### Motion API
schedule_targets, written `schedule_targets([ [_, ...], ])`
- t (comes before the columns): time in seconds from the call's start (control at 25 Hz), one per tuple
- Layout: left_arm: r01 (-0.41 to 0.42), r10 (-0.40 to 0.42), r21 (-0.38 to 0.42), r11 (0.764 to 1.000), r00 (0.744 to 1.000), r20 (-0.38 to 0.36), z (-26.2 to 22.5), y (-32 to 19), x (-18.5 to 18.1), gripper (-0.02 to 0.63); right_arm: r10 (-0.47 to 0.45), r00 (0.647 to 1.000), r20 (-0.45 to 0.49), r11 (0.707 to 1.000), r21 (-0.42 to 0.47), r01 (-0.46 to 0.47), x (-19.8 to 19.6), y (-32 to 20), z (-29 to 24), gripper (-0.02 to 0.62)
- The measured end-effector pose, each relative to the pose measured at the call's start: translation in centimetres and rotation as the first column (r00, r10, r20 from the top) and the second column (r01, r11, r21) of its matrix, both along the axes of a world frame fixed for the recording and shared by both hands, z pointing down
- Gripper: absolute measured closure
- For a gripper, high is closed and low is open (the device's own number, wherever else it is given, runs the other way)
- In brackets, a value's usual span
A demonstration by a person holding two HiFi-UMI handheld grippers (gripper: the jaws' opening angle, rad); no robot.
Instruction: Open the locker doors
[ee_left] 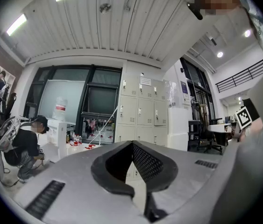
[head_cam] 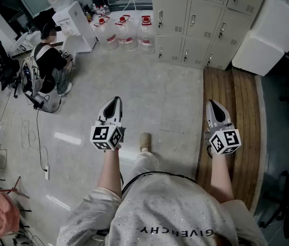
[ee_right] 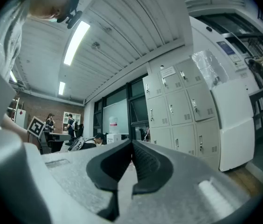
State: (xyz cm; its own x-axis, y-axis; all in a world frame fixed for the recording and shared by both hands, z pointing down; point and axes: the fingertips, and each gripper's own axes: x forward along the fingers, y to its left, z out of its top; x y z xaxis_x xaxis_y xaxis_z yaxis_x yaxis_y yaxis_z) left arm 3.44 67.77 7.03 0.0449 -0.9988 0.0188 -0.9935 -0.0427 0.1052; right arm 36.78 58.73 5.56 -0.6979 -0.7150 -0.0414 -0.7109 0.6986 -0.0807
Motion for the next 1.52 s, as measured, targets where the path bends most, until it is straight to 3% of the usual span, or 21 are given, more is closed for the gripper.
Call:
schedule_targets([
  [0.44, -0.083, 0.082, -0.026, 0.996, 0.997, -0.011, 0.7, -16.9, -9.5, 0.607, 0.057, 0.998, -0.013, 0.997, -0.046, -0.058, -9.7, -14.4, 1.3, 0.600],
  [0.76, -0.140, 0.138, -0.052, 0.989, 0.990, -0.034, 2.7, -25.5, -15.3, 0.607, 0.102, 0.994, -0.033, 0.991, -0.086, -0.104, -15.9, -21.5, 3.5, 0.600],
  [1.04, -0.180, 0.177, -0.070, 0.981, 0.983, -0.052, 4.7, -31.0, -17.9, 0.607, 0.102, 0.995, -0.002, 0.988, -0.118, -0.102, -20.1, -26.5, 5.3, 0.600],
  [1.52, -0.137, 0.129, -0.072, 0.988, 0.986, -0.105, 6.7, -38.8, -21.3, 0.607, 0.077, 0.996, 0.039, 0.986, -0.154, -0.070, -24.0, -36.3, 7.9, 0.554],
])
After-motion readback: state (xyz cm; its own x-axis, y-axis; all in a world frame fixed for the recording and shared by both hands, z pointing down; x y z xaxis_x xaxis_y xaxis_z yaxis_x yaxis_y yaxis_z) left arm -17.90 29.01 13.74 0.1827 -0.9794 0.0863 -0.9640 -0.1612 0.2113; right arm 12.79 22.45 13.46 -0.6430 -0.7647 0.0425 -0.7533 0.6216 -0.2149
